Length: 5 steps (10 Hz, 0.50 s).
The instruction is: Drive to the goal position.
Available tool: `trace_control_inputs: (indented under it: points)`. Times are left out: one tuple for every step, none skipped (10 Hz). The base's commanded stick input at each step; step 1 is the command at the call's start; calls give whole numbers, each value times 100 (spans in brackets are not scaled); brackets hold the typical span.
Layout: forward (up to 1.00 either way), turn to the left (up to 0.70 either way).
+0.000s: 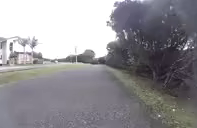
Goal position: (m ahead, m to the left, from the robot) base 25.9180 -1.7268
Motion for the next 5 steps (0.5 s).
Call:
trace_control_inputs:
  points:
    - [70, 0]
    - [70, 0]
    - [70, 0]
    - [70, 0]
    - [70, 0]
